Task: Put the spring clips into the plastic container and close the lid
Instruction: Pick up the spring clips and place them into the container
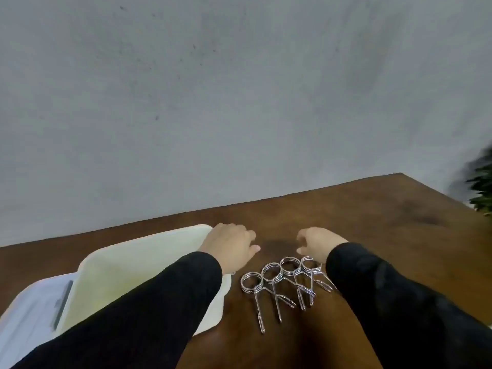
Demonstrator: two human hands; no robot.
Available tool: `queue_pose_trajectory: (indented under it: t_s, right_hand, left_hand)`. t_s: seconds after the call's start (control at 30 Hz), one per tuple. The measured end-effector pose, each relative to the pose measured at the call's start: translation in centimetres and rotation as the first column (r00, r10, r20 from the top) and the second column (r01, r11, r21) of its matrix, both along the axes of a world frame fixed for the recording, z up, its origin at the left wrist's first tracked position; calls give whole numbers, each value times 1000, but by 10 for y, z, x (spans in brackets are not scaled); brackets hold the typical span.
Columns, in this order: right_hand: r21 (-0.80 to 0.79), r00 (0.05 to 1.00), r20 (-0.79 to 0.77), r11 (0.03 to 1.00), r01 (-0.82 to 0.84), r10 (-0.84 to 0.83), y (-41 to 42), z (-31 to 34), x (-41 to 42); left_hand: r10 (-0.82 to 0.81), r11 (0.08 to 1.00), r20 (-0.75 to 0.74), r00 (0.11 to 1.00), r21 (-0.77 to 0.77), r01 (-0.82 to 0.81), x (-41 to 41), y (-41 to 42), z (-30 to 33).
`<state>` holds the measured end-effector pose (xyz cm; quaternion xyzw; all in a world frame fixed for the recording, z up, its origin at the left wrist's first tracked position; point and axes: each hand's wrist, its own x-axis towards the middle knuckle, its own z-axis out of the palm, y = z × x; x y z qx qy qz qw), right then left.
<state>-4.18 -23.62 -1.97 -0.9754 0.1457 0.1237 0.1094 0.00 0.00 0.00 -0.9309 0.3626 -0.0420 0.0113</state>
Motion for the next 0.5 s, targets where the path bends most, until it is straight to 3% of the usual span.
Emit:
queue_pose_trajectory:
  t_s: [0.17,0.5]
  right_hand:
    - [-120,972,-215,990,70,-95,-11,-47,4]
    - [-95,961,-186,977,190,-205,-12,-54,12]
  left_hand:
    - [42,996,-120,992,-75,-51,3,5,-23]
    - [53,995,-145,988,-81,-65,5,3,-22]
